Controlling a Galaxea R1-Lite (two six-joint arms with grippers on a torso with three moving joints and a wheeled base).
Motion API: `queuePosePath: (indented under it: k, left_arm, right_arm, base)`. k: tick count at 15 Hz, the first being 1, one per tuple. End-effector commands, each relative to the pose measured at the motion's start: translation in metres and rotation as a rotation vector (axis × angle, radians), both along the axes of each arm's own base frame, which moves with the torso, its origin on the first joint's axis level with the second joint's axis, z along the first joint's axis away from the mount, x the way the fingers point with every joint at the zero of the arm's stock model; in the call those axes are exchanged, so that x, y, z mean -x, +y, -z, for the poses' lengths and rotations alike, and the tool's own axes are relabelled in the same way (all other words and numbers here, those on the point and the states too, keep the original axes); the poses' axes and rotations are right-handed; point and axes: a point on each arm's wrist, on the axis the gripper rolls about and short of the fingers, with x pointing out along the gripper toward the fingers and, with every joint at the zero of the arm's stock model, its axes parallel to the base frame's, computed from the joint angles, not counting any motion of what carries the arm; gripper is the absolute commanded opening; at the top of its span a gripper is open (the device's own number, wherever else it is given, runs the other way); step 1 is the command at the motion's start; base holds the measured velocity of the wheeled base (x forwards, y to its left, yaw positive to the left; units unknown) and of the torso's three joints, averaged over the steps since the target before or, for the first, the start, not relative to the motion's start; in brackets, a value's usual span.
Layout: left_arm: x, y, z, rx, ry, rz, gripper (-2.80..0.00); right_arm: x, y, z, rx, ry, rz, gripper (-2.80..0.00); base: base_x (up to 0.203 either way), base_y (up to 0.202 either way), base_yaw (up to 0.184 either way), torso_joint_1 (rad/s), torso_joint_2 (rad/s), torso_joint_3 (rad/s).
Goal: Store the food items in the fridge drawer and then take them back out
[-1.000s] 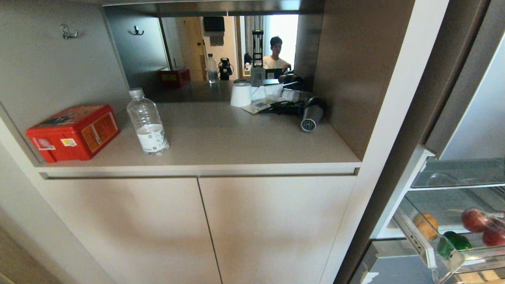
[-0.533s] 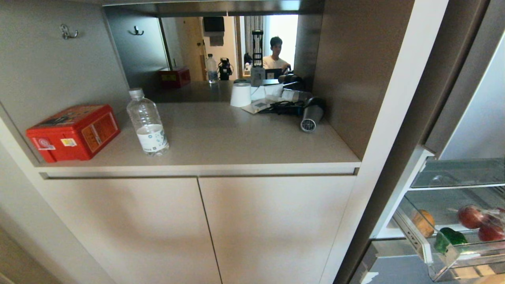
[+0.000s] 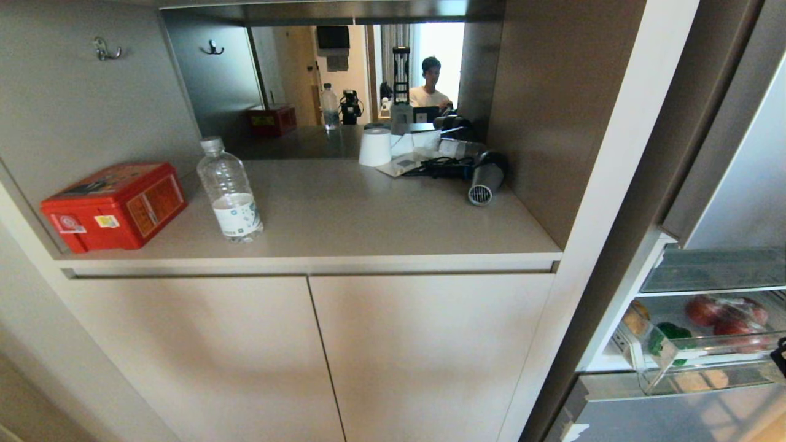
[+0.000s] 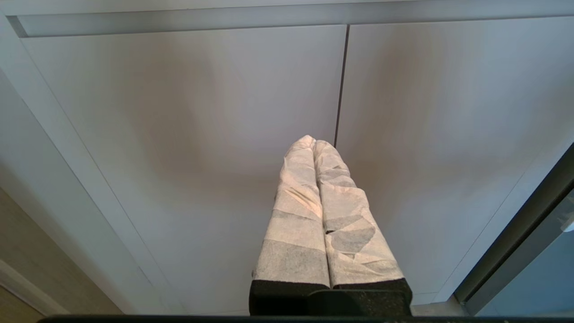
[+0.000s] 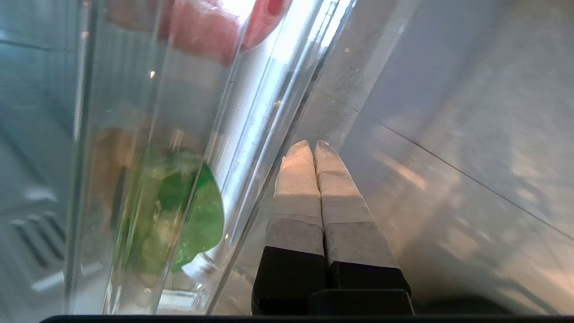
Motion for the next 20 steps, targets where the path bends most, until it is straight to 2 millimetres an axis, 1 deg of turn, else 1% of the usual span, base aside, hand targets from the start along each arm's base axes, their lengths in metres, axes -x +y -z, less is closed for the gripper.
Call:
queuePosePath:
  k: [1,7,11,17,20]
  left_arm:
    - [-0.001,0.000,0.003,0.000,0.010,0.000,-2.80]
    - [-0.001,0.000,0.003,0.000,0.010,0.000,-2.80]
    - [-0.001,0.000,0.003,0.000,0.010,0.000,-2.80]
    - [-0.001,0.000,0.003,0.000,0.010,0.000,-2.80]
    - [-0.001,0.000,0.003,0.000,0.010,0.000,-2.80]
  right_arm:
    - [-0.014,-0.001,0.009,-0.005,-0.011,-0.013,-2.80]
    - [-0.048,-0.010,0.032,0.030,-0.059,-0.045,-2.80]
    - [-0.062,-0.015,0.037,0.056,-0.111,-0.075,-2.80]
    - [-0.065,-0.012,0.034,-0.019,-0.193,-0.150,-2.80]
    - [-0.066,-0.012,0.030,-0.014,-0.217,-0.165,-2.80]
  base:
    - [0.000,0.000,0.000,0.000,0.00,0.000]
    - [0.000,0.000,0.000,0.000,0.00,0.000]
    - [0.000,0.000,0.000,0.000,0.00,0.000]
    - [0.000,0.000,0.000,0.000,0.00,0.000]
    - [0.000,0.000,0.000,0.000,0.00,0.000]
